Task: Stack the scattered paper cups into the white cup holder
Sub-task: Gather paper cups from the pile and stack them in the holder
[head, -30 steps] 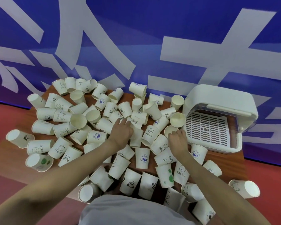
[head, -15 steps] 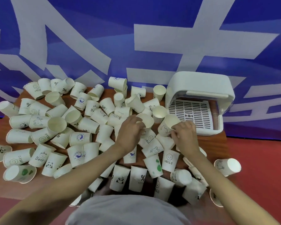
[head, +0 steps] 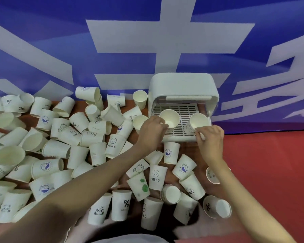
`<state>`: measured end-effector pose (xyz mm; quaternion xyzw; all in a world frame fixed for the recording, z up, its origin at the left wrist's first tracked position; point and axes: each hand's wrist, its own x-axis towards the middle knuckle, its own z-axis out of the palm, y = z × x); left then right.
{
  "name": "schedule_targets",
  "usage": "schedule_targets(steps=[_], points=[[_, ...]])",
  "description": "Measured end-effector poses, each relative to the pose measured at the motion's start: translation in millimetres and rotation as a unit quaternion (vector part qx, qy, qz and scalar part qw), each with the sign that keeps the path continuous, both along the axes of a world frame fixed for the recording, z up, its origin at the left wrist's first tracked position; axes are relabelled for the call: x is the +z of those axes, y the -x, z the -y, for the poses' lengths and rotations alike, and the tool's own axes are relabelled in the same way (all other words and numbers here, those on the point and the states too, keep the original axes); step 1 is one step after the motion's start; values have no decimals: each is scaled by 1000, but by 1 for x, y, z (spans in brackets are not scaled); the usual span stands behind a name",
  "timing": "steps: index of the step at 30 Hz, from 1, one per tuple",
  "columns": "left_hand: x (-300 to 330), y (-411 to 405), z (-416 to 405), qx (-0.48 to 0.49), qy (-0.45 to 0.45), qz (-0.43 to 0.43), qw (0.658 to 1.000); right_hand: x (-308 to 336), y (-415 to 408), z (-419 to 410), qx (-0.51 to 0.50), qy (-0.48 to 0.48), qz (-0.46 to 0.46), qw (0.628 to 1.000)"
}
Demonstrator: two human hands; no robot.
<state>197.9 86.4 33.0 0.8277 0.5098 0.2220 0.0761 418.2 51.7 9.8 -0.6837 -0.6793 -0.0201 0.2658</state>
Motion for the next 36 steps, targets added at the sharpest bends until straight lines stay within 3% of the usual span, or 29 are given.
schedule_targets(steps=[7, 13, 24, 29, 36], points=[[-39, -34, -30, 6, 59, -82, 995, -21, -14, -31, -8, 44, 3, 999], [-55, -47, -35, 11, 81, -97, 992, -41, -20, -43, 16, 107, 33, 994], [-75, -49, -35, 4, 118, -107, 987, -58, -19, -53, 52, 117, 37, 991], [-73, -44, -29, 3, 105, -64, 992, -53, -17, -51, 54, 111, 32, 992], [-59, -19, -5, 18, 16, 28, 999, -30, -7, -16, 37, 65, -53, 996]])
